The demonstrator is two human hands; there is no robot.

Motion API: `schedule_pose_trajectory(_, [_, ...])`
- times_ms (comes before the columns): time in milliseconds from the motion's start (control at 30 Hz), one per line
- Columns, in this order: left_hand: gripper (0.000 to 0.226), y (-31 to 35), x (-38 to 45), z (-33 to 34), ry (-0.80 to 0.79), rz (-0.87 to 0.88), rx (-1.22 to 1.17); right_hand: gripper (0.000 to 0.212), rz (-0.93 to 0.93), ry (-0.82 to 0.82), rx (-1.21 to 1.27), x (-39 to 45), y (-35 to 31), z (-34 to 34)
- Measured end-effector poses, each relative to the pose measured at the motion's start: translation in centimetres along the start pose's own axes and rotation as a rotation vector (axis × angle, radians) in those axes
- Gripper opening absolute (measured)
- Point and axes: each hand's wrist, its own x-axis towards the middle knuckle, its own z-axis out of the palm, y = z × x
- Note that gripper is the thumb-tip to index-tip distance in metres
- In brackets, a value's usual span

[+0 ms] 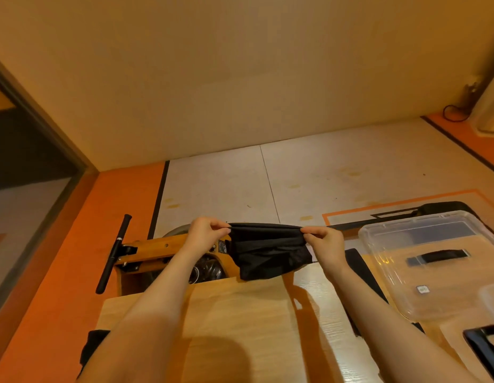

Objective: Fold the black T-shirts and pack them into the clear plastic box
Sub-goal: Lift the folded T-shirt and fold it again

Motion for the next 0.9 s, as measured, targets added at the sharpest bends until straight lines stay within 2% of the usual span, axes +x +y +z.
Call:
schedule_pose_trajectory(367, [0.012,4.5,-1.7,-5.5,0.169,0.101,-0.067,0.018,-0.206,-0.014,-0.028,1.6,-7.1,-0.4])
schedule_pose_trajectory(533, [0.011,5.2,-2.8,-6.4,0.129,0.12,0.029,0.019,-0.22,-0.006,-0.006,1.3,-8.2,-0.3])
schedule_pose_trajectory(900, [0.005,4.3,-3.1,-6.0,0.195,0.067,-0.18,0.018,-0.226,-0.046,0.021,1.3,-8.0,0.3])
